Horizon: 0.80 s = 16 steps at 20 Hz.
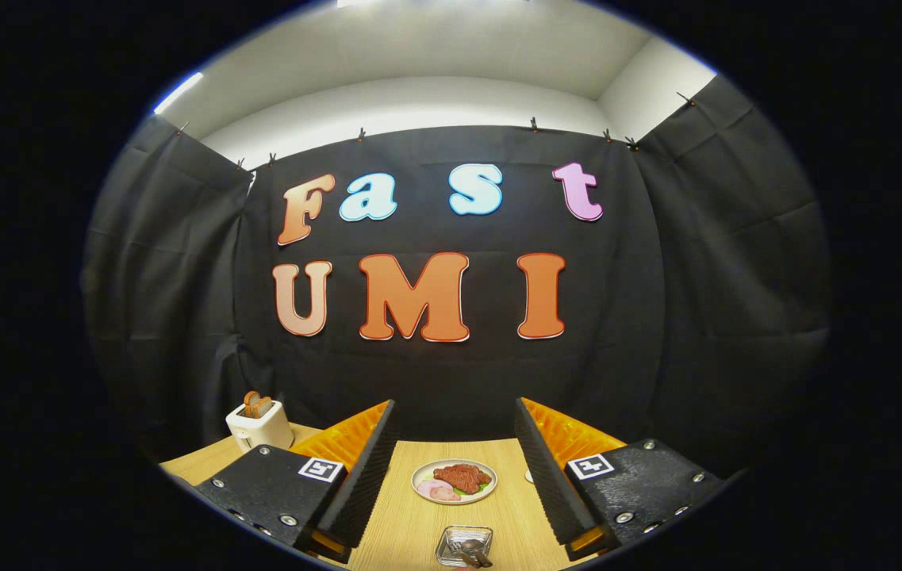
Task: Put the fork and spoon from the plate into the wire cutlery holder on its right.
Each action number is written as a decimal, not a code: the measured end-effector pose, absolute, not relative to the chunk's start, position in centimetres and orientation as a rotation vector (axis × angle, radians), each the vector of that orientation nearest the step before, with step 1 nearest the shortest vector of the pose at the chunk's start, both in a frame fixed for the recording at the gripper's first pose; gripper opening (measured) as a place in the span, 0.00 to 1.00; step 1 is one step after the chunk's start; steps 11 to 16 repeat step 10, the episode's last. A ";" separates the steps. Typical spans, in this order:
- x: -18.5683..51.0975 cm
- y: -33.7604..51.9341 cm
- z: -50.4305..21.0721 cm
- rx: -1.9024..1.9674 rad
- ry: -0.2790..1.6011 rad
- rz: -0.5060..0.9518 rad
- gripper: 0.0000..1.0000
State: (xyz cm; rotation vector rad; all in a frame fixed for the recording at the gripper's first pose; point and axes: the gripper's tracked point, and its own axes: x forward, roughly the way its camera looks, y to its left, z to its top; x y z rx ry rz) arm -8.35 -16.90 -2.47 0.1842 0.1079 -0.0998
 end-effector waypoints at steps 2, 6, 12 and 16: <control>-8.0 -16.4 -2.7 0.179 0.116 -0.087 0.88; -7.0 -15.7 -3.0 0.186 0.121 -0.072 0.88; -6.0 -15.2 -3.4 0.190 0.125 -0.060 0.88; -6.0 -15.2 -3.4 0.190 0.125 -0.060 0.88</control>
